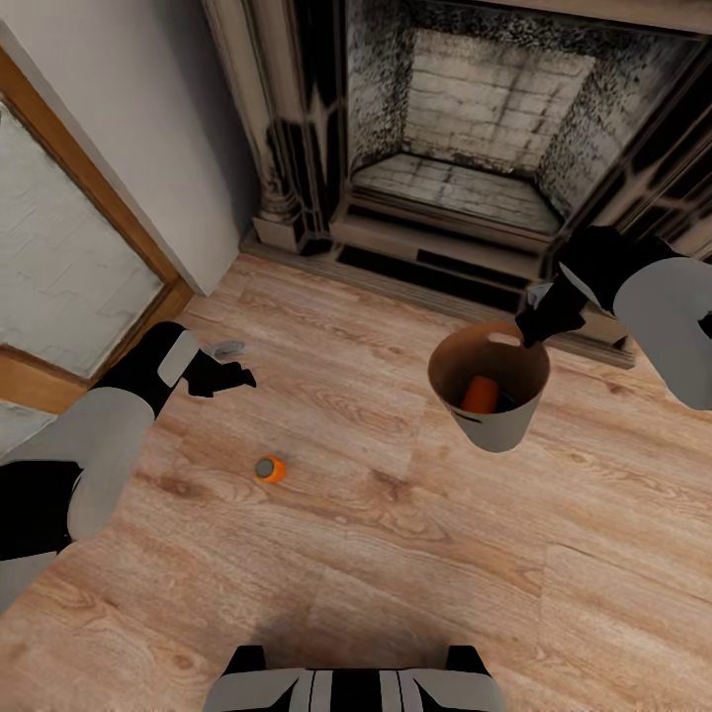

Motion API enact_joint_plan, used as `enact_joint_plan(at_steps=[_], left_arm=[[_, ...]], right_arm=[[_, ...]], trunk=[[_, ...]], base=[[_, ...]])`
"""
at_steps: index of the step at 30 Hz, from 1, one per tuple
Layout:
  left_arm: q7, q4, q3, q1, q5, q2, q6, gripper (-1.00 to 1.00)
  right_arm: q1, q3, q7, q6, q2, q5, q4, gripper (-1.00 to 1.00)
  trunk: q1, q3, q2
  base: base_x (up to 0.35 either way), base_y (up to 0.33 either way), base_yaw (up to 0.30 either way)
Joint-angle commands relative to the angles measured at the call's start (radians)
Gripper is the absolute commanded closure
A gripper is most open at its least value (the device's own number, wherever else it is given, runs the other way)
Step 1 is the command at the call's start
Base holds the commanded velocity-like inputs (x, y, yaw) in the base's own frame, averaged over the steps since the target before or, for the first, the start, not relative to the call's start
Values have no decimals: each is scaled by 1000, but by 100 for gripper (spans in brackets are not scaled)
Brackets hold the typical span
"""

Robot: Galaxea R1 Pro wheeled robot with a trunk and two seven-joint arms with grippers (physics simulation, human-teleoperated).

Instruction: Put the three can of soda from the living room inside the tash can in the kitchen.

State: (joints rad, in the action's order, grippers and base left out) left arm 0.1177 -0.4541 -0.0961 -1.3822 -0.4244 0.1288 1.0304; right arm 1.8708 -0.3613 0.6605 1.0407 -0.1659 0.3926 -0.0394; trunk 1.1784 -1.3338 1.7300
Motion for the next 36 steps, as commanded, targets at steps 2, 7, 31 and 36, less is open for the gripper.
enact_joint_plan(at_steps=[2, 7, 31, 36], left_arm=[[0, -1, 0, 0, 0, -1, -1, -100], [0, -1, -1, 0, 1, -2, -1, -100], [6, -38, 1, 5, 1, -2, 3, -100], [6, -38, 1, 5, 1, -1, 3, -100]], right_arm=[[0, 15, 5, 7, 0, -17, 0, 100], [-1, 15, 5, 7, 0, -17, 0, 100], [-1, 16, 5, 7, 0, -17, 0, 100], [-1, 17, 5, 7, 0, -18, 0, 100]], trunk=[[0, 0, 0], [0, 0, 0], [27, -27, 49], [46, -50, 84]], base=[[-122, 169, 0], [-11, 59, 0], [70, 52, 0], [0, 0, 0]])
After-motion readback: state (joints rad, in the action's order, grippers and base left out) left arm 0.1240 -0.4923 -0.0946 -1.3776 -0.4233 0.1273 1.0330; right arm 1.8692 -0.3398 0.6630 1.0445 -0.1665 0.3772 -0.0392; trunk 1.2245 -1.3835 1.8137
